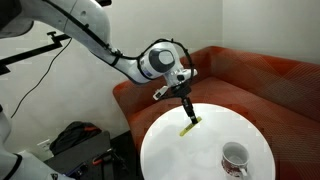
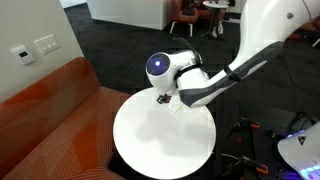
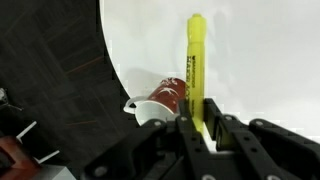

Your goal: Remove the highlighter from the mug cup and place it on the table

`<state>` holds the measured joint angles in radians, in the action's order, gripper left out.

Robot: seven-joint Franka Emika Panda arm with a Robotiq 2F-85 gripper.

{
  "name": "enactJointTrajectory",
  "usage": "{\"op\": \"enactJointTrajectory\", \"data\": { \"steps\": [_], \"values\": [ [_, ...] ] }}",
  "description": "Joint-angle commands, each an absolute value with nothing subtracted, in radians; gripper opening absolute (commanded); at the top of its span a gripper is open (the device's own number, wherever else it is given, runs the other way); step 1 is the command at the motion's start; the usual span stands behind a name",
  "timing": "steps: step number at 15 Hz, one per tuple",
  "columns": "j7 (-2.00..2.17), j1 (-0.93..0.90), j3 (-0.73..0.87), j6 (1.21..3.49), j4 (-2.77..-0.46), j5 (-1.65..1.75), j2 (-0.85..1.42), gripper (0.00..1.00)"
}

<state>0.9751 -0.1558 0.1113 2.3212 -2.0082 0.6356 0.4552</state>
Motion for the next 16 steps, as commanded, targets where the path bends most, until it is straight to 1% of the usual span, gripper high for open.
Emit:
{"op": "enactJointTrajectory", "data": {
  "steps": [1, 4, 10, 16],
  "values": [
    [0.924, -0.145, 0.072, 2.372, -2.020, 0.555, 0.457, 0.05],
    [0.831, -0.150, 0.028, 2.400, -2.011, 0.436, 0.475, 0.05],
    [0.599, -0.162, -0.022, 2.368, -1.963, 0.254, 0.524, 0.05],
    [0.467, -0.171, -0.006, 2.523, -1.923, 0.183, 0.618, 0.05]
  ]
}}
